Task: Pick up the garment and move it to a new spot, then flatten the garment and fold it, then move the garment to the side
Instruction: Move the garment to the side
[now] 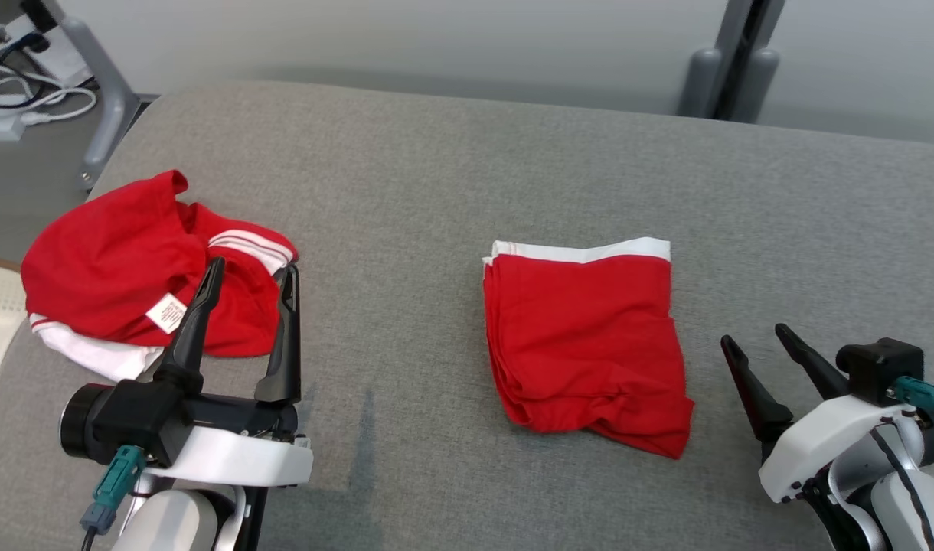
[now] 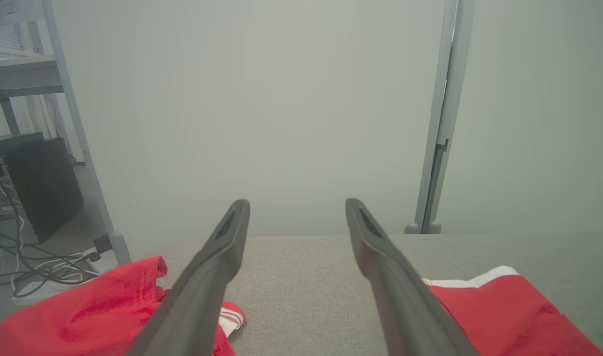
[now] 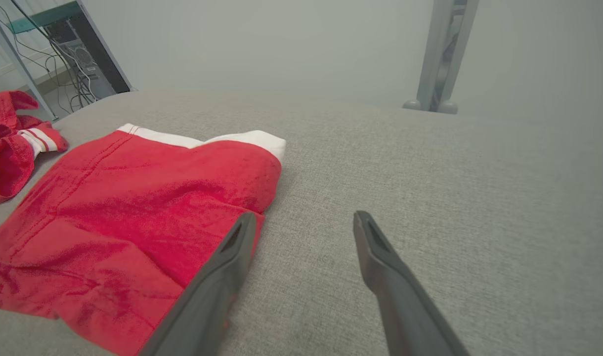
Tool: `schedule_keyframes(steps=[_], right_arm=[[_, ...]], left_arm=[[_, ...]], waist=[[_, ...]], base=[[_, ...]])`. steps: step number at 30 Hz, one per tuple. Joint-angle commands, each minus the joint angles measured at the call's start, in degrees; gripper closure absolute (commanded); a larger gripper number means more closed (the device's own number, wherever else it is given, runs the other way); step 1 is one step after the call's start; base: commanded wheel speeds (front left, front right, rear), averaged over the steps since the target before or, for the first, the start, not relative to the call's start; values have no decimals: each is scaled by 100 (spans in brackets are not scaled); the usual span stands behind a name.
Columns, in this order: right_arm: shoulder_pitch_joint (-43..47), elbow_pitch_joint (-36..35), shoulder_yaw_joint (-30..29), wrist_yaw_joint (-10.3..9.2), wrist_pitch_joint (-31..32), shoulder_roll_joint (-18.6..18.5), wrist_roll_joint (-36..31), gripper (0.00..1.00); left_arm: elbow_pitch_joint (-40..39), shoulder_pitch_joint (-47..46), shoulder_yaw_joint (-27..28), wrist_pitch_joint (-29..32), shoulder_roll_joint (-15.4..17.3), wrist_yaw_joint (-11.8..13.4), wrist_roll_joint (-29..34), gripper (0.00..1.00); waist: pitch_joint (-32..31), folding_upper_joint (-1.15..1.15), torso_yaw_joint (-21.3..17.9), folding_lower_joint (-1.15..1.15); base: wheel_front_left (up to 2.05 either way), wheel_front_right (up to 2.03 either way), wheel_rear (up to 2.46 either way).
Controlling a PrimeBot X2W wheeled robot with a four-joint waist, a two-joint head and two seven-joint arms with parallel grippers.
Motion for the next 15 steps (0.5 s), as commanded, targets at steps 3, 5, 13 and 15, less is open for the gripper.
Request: schedule_keyframes(steps=[3, 5, 13, 15], right_arm=[[-317, 469, 321, 1, -1, -123, 228, 0], [-468, 721, 544, 1, 10, -134, 360, 0], [-854, 1401, 1333, 2, 78, -202, 891, 100], [-914, 1474, 1440, 1, 37, -237, 984, 100]], left_arm=[[89, -233, 17, -45, -121, -134, 82, 0], [92, -325, 63, -43, -203, -211, 149, 0], [111, -441, 324, -43, -518, -529, 412, 0], [120, -438, 393, -43, -583, -613, 480, 0]], waist=[[412, 0, 451, 0], [490, 0, 548, 0], [651, 0, 694, 0], [671, 0, 698, 0]], base=[[0, 0, 0], [0, 0, 0], [0, 0, 0], [0, 0, 0]])
